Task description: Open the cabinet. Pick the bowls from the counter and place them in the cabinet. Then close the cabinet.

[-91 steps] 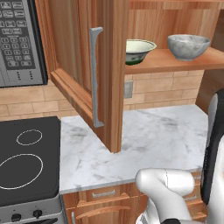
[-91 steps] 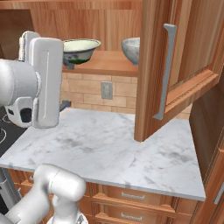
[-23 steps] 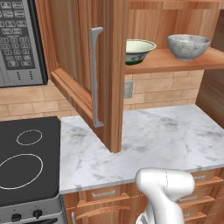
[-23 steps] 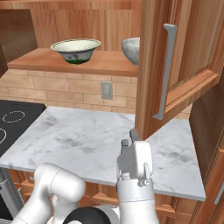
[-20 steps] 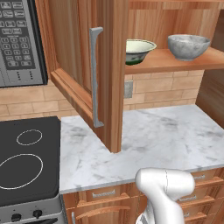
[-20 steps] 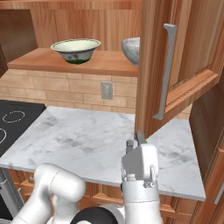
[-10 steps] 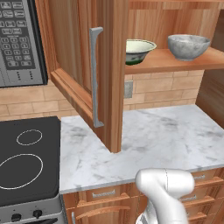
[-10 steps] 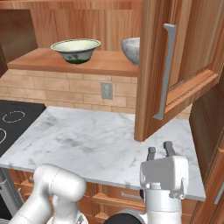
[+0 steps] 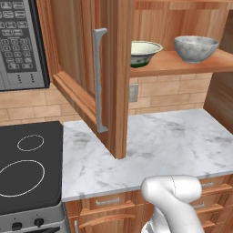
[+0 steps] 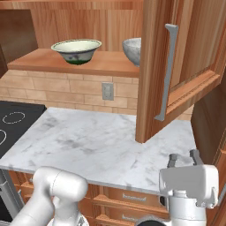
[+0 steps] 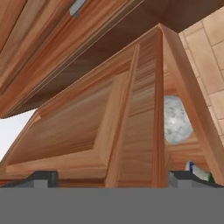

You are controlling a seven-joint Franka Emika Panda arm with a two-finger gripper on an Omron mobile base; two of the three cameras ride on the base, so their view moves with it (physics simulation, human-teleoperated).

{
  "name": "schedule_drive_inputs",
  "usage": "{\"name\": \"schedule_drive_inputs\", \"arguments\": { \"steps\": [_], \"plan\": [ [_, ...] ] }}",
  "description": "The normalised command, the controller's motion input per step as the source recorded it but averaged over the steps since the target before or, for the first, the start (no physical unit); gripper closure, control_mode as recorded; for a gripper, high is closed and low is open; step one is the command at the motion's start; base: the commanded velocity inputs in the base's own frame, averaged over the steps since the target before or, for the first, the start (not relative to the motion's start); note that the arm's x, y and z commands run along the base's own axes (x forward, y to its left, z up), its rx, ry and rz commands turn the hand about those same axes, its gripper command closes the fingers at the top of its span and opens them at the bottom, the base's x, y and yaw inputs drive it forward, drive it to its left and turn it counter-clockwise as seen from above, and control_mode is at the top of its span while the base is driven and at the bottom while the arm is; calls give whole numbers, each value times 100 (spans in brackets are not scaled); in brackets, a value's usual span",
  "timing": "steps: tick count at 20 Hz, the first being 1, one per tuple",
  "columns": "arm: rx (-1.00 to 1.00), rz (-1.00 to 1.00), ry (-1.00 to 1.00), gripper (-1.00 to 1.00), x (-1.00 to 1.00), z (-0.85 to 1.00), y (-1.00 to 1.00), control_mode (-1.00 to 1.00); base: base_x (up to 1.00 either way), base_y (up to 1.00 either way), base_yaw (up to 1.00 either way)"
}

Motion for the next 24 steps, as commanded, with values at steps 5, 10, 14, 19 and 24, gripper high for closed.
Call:
{"name": "schedule_drive_inputs", "arguments": {
  "steps": [5,10,14,19,24],
  "plan": [
    [0,0,0,-100,27,0,0,-100,0,0,0],
    [-2,0,-1,-100,2,2,7,-100,0,0,0],
    [-8,0,-5,-100,11,9,22,-100,0,0,0],
    [-8,0,-2,-100,10,17,22,-100,0,0,0],
    [-5,0,0,-100,10,33,1,-100,0,0,0]
  ]
}}
